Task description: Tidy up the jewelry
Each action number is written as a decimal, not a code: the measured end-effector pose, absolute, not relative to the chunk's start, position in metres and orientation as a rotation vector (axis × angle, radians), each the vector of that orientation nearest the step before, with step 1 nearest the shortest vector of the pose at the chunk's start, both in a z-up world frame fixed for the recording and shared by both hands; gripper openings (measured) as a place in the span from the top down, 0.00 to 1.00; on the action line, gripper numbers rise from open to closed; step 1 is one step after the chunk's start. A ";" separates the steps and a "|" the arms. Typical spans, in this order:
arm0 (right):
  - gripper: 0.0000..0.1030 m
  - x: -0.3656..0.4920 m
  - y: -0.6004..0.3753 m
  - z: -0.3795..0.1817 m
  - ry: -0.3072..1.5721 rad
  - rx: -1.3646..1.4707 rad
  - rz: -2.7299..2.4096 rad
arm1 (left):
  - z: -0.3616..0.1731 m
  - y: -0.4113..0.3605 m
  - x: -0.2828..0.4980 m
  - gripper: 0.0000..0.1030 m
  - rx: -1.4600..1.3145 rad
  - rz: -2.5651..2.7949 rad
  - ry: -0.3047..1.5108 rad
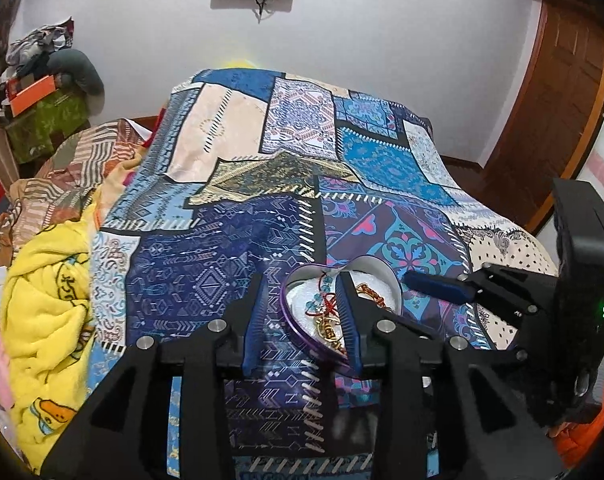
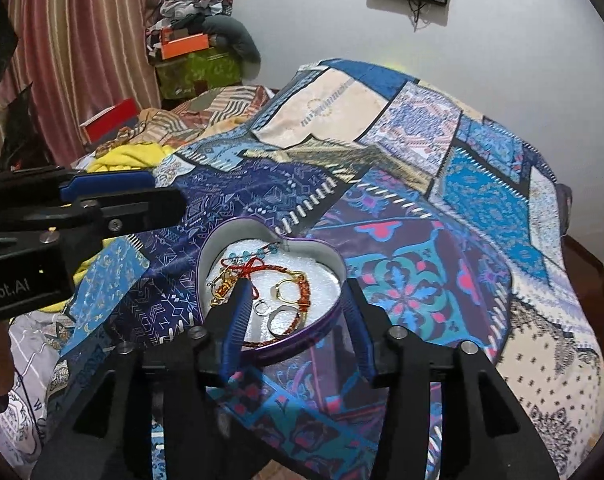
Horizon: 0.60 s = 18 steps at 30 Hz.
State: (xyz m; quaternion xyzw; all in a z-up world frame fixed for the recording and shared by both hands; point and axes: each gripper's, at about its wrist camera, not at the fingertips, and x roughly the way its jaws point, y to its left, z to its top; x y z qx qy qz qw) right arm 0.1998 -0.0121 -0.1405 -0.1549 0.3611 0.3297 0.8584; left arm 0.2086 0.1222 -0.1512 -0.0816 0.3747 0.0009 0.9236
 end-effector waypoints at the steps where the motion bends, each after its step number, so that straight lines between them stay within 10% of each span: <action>1: 0.58 0.199 -0.014 -0.138 0.754 -0.323 0.691 | -0.150 0.123 0.206 0.66 -0.168 0.008 0.765; 18: 0.58 0.105 -0.079 0.003 0.399 -0.198 0.637 | -0.049 0.095 0.112 0.59 -0.102 0.047 0.539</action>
